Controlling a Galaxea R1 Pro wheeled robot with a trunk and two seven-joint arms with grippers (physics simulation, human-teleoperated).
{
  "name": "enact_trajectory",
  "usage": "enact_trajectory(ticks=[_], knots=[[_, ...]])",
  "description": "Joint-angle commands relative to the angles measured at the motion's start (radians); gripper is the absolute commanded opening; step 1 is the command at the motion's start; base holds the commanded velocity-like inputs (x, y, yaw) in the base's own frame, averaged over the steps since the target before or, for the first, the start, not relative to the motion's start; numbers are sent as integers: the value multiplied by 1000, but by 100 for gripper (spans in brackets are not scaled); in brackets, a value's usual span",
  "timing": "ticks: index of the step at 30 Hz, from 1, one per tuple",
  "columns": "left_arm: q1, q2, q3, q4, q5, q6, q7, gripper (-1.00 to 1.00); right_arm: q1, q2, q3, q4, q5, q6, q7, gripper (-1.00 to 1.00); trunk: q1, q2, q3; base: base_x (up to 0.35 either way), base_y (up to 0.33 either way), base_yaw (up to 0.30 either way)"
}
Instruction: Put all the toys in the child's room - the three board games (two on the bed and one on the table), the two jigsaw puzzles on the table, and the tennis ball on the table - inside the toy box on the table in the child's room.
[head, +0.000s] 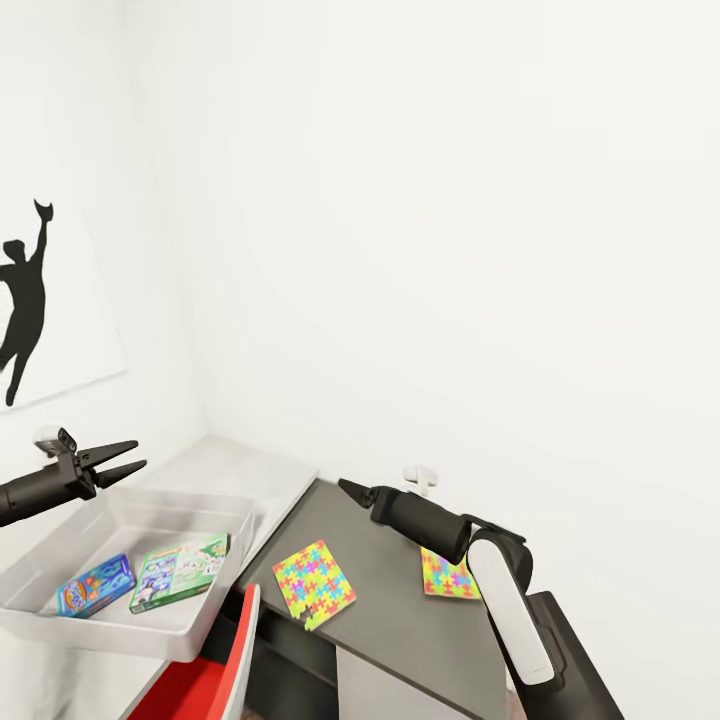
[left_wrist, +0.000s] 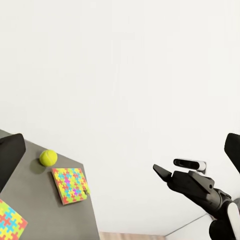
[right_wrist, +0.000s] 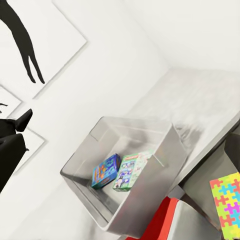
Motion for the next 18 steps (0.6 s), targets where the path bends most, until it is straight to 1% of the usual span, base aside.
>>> enact_trajectory(ticks=[1,5,10,18], knots=[[0,0,0,0,2,9,-2,100,0,0,-1,0,3,4,4,100,0,-1,1,0,0,0],[0,0,-1,-1,2,9,-2,100,0,0,-1,0,3,4,4,100,0,-1,8,-68,0,0],[0,0,-1,-1,3,9,-2,100,-1,0,-2,0,3,4,4,100,0,-1,13,-222,0,0],[0,0,-1,-1,3,10,-2,100,0,0,-1,0,3,4,4,100,0,-1,14,-34,0,0]])
